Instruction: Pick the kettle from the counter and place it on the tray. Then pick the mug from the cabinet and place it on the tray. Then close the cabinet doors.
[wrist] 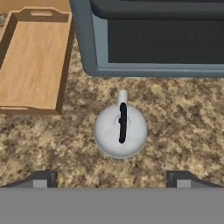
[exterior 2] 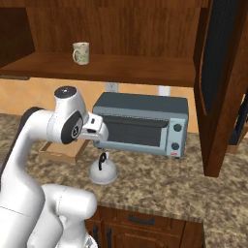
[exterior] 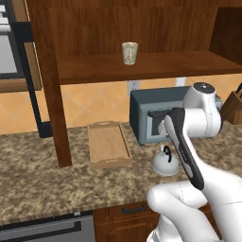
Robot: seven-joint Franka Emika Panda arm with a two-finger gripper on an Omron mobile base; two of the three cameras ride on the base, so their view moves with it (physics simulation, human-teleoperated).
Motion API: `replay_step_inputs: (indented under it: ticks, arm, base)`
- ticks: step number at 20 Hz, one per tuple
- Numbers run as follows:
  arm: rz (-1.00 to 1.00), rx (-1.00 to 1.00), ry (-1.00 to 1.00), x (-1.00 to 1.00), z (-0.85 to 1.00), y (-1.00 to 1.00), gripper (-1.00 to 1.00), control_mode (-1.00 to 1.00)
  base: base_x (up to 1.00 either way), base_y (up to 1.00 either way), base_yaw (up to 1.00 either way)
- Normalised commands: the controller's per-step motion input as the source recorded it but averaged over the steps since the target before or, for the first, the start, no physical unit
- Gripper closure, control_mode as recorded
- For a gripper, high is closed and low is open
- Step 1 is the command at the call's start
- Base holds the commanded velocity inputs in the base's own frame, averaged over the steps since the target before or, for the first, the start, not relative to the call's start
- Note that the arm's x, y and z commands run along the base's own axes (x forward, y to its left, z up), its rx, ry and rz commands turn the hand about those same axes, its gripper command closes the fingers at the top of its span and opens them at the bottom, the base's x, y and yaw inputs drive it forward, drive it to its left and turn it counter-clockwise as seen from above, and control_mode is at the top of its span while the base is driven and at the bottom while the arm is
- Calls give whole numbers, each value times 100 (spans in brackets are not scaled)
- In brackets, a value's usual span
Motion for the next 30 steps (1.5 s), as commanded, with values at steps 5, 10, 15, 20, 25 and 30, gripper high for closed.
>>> replay_step_inputs:
  ticks: [5,10,15,20,25,30]
  arm:
    - [0,0,1,0,-24,-6,-100,-100]
    - [2,0,7,18,-29,-11,-100,-100]
    - [0,0,7,20,-34,-12,-100,-100]
    - [0,-2,8,27,-50,0,-100,-100]
    - [0,0,8,18,-39,0,-100,-100]
    - [0,0,6,9,-27,0,-100,-100]
  base:
    - [0,0,0]
    - [0,0,0]
    - [0,0,0]
    - [0,0,0]
    - [0,0,0]
    - [0,0,0]
